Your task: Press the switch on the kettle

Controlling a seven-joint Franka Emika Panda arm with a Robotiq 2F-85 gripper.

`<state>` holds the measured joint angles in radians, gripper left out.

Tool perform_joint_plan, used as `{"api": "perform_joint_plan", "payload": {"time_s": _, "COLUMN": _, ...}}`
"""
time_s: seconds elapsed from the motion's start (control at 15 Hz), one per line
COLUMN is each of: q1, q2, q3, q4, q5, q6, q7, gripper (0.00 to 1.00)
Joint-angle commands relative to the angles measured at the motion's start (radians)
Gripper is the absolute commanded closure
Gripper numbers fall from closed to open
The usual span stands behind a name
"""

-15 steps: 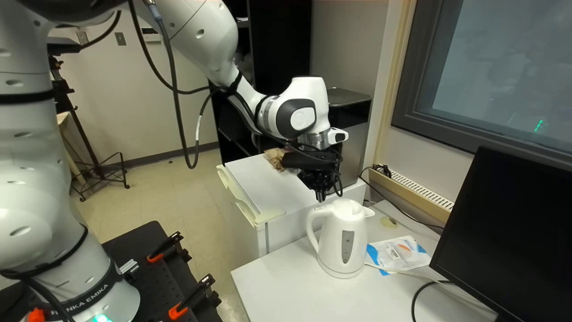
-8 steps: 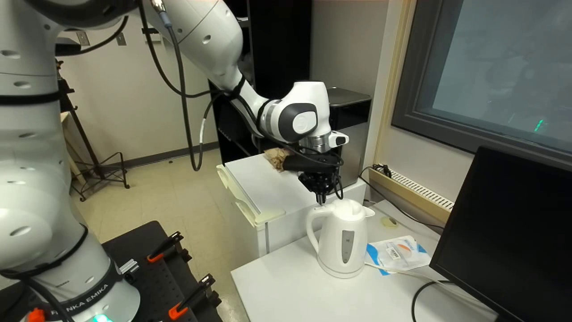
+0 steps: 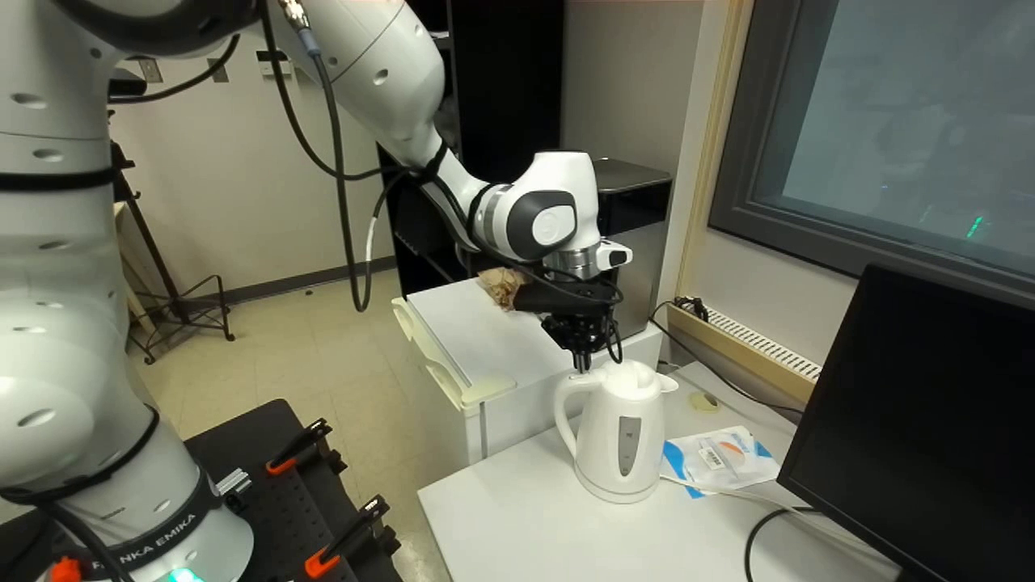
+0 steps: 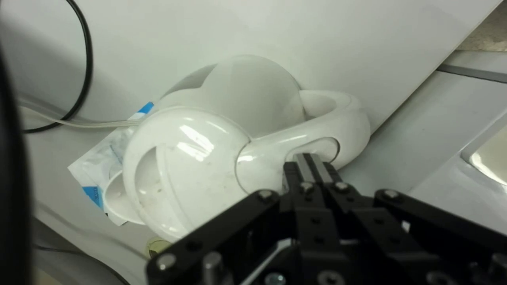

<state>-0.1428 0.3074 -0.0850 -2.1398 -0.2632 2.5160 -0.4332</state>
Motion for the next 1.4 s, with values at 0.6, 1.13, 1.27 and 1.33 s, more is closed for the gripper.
{"api": "perform_joint_plan", "payload": {"time_s": 0.6, "q1": -0.011, "q2": 0.048, "q3": 0.012, "q4": 0.042, "q5": 0.007, "q6": 0.026, "q7": -0.020, "gripper": 0.99}}
{"api": "perform_joint_plan", "payload": {"time_s": 1.13, "q1": -0.018, "q2": -0.005, "q3": 0.009, "q4": 0.004, "q5": 0.006, "q6": 0.050, "q7": -0.025, "gripper": 0.99}}
{"api": "perform_joint_plan", "payload": {"time_s": 1.27, "q1": -0.023, "q2": -0.037, "q3": 0.007, "q4": -0.019, "q5": 0.005, "q6": 0.063, "q7": -0.025, "gripper": 0.99}}
{"api": "perform_joint_plan", "payload": {"time_s": 1.33, "q1": -0.025, "q2": -0.053, "q3": 0.006, "q4": -0.030, "q5": 0.005, "q6": 0.065, "q7": -0.025, "gripper": 0.99}}
